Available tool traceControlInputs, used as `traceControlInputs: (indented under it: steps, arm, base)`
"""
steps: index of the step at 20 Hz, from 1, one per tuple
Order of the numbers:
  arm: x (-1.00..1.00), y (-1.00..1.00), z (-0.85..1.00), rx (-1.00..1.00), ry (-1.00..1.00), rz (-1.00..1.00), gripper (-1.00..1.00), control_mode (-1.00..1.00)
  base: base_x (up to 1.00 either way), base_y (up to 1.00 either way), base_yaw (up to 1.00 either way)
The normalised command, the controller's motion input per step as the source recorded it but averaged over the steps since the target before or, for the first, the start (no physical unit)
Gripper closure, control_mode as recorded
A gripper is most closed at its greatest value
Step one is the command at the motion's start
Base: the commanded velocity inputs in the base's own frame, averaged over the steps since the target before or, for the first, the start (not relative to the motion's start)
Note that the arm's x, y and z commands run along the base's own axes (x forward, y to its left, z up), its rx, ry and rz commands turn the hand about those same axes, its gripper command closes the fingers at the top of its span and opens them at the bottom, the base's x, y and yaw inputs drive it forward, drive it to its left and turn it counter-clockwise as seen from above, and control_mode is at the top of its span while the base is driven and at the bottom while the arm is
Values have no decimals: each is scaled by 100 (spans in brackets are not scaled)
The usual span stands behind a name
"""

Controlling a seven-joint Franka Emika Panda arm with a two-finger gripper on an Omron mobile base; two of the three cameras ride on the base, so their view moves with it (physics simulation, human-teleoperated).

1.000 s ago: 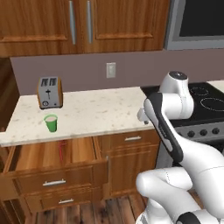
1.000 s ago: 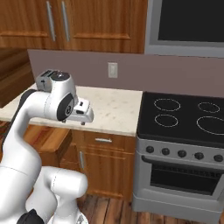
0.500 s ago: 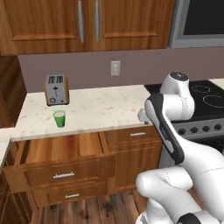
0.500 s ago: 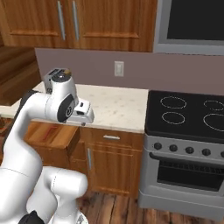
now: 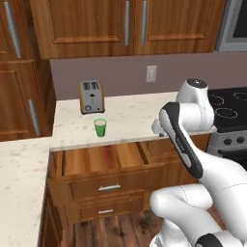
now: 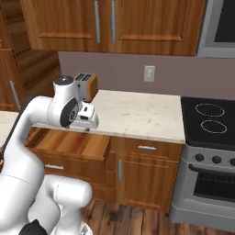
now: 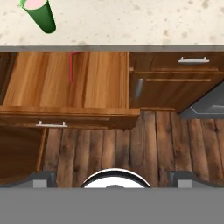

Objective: Pick up the straw from the left drawer and put it inside the smoothie cup.

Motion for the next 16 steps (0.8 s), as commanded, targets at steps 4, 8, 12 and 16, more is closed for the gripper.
traceControlInputs:
  steps: [4,8,12,16]
  arm:
    - [0,0,0,0,0,0,-100,100]
    - [0,0,0,0,0,0,-100,100]
    - [0,0,0,0,0,0,-100,100]
    - [0,0,0,0,0,0,-100,100]
  base:
    - [0,71,0]
    - [0,60,0]
    - [0,33,-1]
    - [0,12,-2]
